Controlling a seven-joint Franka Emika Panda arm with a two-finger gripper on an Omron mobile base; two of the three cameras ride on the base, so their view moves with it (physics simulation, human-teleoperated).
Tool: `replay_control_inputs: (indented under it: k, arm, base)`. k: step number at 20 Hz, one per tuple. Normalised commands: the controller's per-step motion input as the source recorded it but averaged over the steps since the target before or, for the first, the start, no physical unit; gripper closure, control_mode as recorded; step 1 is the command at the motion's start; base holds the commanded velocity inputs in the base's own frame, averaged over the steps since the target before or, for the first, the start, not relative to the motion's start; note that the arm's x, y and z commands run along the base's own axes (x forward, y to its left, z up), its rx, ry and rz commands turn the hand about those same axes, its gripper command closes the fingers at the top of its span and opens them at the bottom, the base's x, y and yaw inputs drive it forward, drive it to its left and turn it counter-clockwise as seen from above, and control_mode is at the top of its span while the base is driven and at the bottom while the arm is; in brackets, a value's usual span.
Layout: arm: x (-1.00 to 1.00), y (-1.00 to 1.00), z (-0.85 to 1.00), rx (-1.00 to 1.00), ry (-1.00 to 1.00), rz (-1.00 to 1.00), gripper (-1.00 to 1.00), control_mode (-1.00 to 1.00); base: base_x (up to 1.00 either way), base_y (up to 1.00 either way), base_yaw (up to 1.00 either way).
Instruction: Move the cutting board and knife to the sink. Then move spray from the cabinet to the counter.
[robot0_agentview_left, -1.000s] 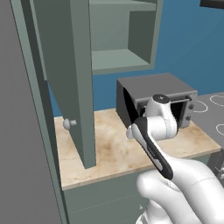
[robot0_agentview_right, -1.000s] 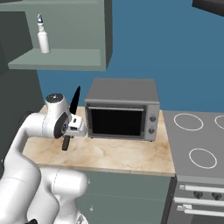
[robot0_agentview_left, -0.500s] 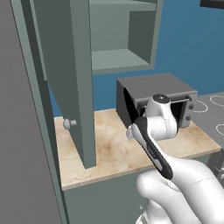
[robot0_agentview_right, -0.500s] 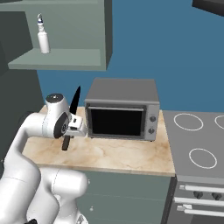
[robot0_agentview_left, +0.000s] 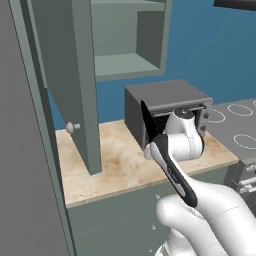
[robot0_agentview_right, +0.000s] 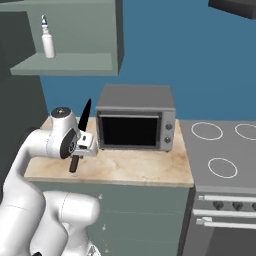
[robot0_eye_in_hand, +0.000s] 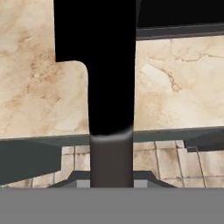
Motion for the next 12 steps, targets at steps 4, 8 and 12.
replay_control_inputs:
  k: [4,8,12]
  arm:
    - [0.0,0.0,0.0,0.0,0.0,0.0,1.0,1.0]
    - [0.0,0.0,0.0,0.0,0.0,0.0,1.0,1.0]
    - [0.0,0.0,0.0,0.0,0.0,0.0,1.0,1.0]
  base:
    - [-0.31,-0.14,-0.56]
    - [-0.01,0.0,-0.96]
    - [0.0,0.01,-0.99]
